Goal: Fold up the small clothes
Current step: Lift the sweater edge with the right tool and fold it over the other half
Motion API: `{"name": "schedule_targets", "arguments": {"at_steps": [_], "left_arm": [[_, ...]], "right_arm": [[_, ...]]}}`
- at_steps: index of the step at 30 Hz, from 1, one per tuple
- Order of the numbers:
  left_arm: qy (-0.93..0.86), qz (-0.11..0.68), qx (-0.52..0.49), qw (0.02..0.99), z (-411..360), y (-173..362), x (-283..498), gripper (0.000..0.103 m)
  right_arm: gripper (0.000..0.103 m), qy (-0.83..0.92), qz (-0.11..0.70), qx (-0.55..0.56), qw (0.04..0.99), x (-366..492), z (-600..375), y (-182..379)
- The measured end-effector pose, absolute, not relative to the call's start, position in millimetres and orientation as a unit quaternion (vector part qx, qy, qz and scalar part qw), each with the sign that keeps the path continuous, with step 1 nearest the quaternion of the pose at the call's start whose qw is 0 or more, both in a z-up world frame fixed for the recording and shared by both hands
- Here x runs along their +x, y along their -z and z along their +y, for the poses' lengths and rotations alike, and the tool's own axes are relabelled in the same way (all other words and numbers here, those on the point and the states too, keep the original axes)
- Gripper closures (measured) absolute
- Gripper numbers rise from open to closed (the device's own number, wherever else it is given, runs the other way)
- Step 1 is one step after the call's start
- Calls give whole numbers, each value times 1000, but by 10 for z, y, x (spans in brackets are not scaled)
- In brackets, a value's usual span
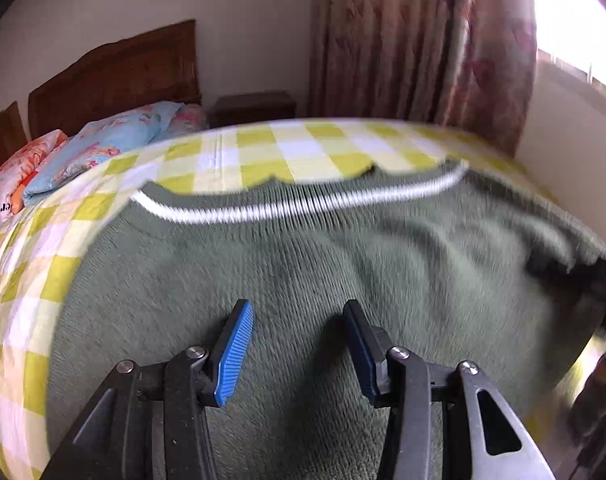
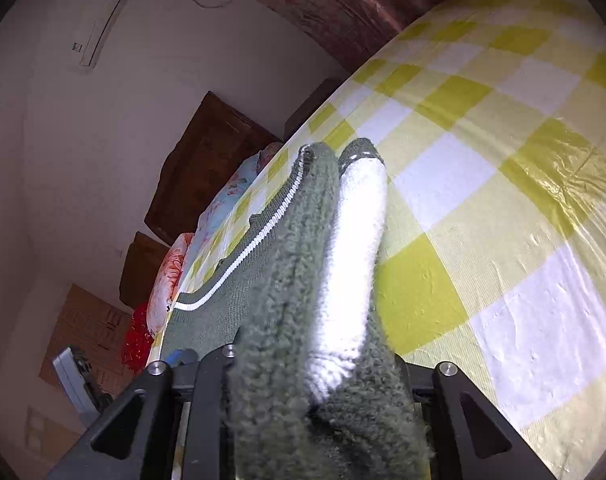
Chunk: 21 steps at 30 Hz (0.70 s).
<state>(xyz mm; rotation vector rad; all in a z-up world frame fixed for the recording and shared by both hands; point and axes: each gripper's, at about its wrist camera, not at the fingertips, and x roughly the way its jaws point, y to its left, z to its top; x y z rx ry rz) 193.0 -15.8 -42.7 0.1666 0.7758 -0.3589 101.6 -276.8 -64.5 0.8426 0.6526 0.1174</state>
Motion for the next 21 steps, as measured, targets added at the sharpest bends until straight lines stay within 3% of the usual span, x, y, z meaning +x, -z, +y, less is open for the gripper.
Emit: {"name": "schedule_targets", "arguments": {"at_steps": [3, 8, 13, 16, 19, 20, 21], "left_arm": [[179, 364, 81, 911, -100, 400, 1819, 53], [169, 351, -91, 917, 749, 187, 1864, 53], [182, 351, -251, 883, 1652, 154, 1941, 53], [220, 359, -329, 845, 1987, 244, 1983, 54], [243, 370, -364, 820, 2184, 346, 2009, 54], [253, 372, -371, 813, 2223, 386, 2012, 54], [261, 374, -378, 806, 2265, 419, 2006, 53]], "right_arm": [[103, -48, 306, 363, 879, 992, -2693, 504], [103, -45, 281, 214, 935, 1102, -2085, -139], [103, -60, 251, -6, 966, 1378, -823, -579], [103, -84, 258, -148, 951, 1512, 13, -337], [103, -121, 321, -259, 903, 1539, 576, 319], [88, -107, 302, -318, 892, 1451, 708, 525], [88, -91, 257, -376, 885, 1319, 806, 644]]}}
